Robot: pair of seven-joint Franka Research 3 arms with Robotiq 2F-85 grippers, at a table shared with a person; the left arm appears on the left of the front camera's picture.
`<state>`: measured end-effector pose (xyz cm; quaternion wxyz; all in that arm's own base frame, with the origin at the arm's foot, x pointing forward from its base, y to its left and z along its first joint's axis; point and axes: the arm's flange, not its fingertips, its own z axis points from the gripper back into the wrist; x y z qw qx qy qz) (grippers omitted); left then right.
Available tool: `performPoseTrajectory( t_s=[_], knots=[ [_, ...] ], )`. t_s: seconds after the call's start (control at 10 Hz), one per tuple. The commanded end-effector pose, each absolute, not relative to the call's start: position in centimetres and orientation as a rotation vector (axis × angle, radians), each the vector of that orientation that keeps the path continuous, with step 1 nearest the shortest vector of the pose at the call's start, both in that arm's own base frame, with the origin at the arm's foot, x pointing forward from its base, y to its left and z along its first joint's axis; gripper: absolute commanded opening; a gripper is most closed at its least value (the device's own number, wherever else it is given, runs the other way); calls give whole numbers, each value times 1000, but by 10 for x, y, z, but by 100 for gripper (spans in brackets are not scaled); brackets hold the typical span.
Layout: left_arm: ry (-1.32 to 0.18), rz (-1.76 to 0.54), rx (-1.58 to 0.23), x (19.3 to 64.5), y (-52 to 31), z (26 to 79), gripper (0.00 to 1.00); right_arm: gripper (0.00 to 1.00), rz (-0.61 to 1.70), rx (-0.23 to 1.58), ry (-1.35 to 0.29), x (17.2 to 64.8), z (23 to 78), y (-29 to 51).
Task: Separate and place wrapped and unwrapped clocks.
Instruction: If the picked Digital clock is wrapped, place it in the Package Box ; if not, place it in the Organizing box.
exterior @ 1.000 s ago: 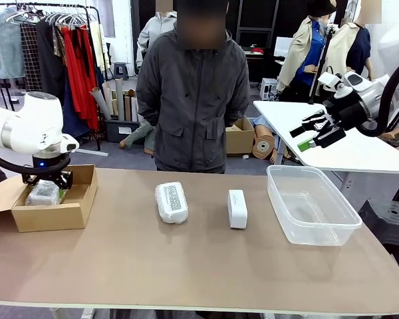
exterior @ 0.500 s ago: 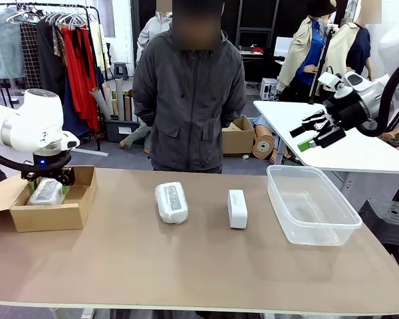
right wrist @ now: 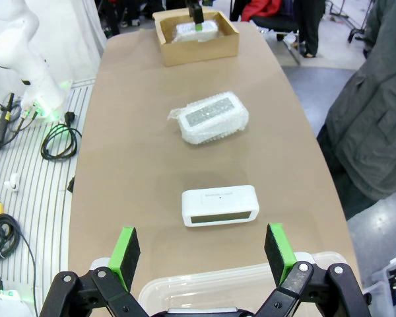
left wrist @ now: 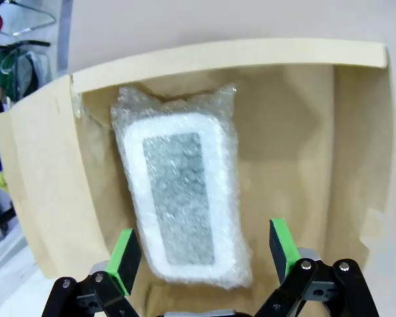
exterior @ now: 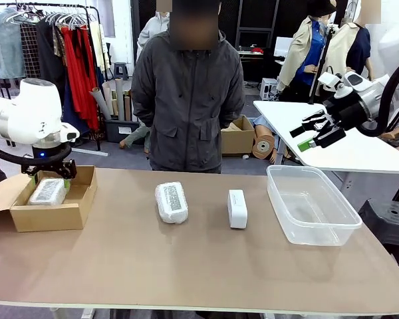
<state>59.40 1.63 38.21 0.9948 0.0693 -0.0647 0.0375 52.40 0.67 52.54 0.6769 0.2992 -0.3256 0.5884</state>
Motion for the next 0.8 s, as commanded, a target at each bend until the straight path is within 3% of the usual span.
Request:
performPoseTrajectory(
  t_s=[0.0, 0.7],
  knots=[
    [-119, 60, 68, 581, 17, 399, 100, 100, 1326, 672, -734, 524, 527, 8],
    [-140, 50, 49, 582, 11, 417, 100, 100, 1326, 672, -734, 524, 527, 8]
  ],
)
